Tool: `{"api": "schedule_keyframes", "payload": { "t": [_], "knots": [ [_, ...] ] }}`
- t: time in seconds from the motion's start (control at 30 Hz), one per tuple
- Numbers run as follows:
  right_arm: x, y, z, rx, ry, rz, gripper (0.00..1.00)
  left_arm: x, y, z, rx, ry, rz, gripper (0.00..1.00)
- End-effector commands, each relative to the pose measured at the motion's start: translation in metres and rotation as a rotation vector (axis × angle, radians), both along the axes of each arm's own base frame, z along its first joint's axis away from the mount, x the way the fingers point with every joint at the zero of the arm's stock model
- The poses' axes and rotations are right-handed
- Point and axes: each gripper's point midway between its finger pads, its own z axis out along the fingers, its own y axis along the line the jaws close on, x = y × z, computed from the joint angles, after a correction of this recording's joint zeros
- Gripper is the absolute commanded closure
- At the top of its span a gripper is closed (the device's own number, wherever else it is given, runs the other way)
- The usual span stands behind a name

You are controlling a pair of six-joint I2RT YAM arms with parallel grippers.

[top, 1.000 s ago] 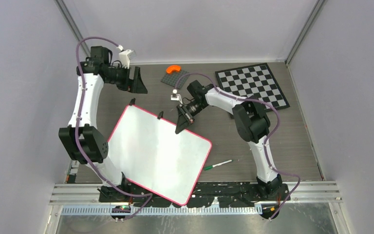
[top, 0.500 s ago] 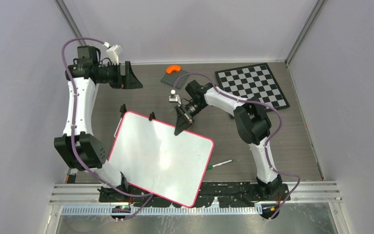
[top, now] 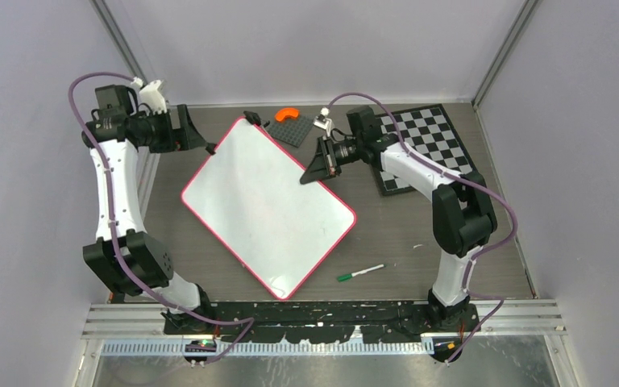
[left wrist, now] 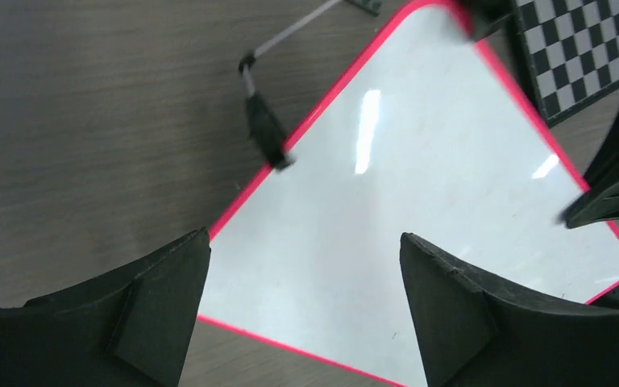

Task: Write a sentence on the whiteboard
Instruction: Pick up the whiteboard at the center of the board, then adjust the whiteboard stand at the center of the board.

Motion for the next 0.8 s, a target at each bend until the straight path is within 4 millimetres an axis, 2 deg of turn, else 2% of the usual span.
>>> {"api": "schedule_keyframes", "payload": {
  "t": [0.0, 0.07, 0.2, 0.3, 0.4, 0.5, 0.57, 0.6, 0.7, 0.77],
  "knots": [
    [-0.013, -0.008, 0.068, 0.185, -0.063, 0.062, 1.00, -0.001, 0.026, -0.013, 0.087, -0.025, 0.037, 0.11],
    [-0.014, -0.015, 0.062, 0.168, -0.063, 0.035, 1.00, 0.001, 0.027, -0.021, 0.098, -0.005, 0.014, 0.12],
    [-0.027, -0.022, 0.033, 0.108, -0.008, 0.022, 1.00, 0.009, 0.026, -0.032, 0.081, 0.025, -0.025, 0.14],
    [-0.041, -0.027, 0.010, 0.041, 0.024, 0.037, 1.00, 0.014, 0.016, -0.034, 0.059, 0.015, -0.085, 0.16],
    [-0.054, -0.033, -0.006, -0.014, 0.034, 0.076, 1.00, 0.017, -0.005, -0.031, 0.075, -0.021, -0.181, 0.16],
    [-0.061, -0.036, -0.010, -0.034, 0.038, 0.092, 1.00, 0.025, -0.032, -0.025, 0.190, -0.063, -0.270, 0.15],
    [-0.063, -0.037, -0.011, -0.035, 0.041, 0.093, 1.00, 0.032, -0.058, -0.017, 0.289, -0.097, -0.341, 0.14],
    [-0.064, -0.037, -0.012, -0.035, 0.042, 0.094, 1.00, 0.033, -0.083, -0.014, 0.343, -0.112, -0.394, 0.14],
    [-0.067, -0.038, -0.015, -0.042, 0.043, 0.090, 1.00, 0.039, -0.124, -0.008, 0.479, -0.153, -0.488, 0.14],
    [-0.070, -0.039, -0.018, -0.045, 0.044, 0.089, 1.00, 0.044, -0.147, -0.014, 0.556, -0.160, -0.545, 0.14]
  ]
}}
